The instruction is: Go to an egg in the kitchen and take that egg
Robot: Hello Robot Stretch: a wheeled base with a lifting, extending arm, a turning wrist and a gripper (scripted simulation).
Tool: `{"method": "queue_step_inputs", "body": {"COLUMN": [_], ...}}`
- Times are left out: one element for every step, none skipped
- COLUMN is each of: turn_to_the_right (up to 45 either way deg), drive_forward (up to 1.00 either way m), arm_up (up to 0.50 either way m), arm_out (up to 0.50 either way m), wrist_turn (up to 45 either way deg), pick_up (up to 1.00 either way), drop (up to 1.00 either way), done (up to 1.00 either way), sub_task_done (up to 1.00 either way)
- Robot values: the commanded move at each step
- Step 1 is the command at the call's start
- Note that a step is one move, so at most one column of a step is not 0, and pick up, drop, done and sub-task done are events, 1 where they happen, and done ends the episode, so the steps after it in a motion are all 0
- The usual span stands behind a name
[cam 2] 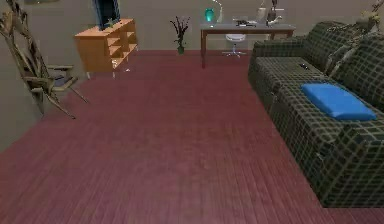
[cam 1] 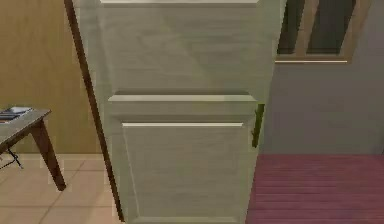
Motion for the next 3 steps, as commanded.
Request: {"method": "queue_step_inputs", "body": {"turn_to_the_right": [45.0, 45.0, 0.0], "drive_forward": [0.0, 0.0, 0.1], "arm_up": [0.0, 0.0, 0.0], "arm_out": [0.0, 0.0, 0.0], "wrist_turn": [0.0, 0.0, 0.0], "pick_up": [0.0, 0.0, 0.0], "drop": [0.0, 0.0, 0.0], "done": [0.0, 0.0, 0.0], "sub_task_done": [0.0, 0.0, 0.0]}}
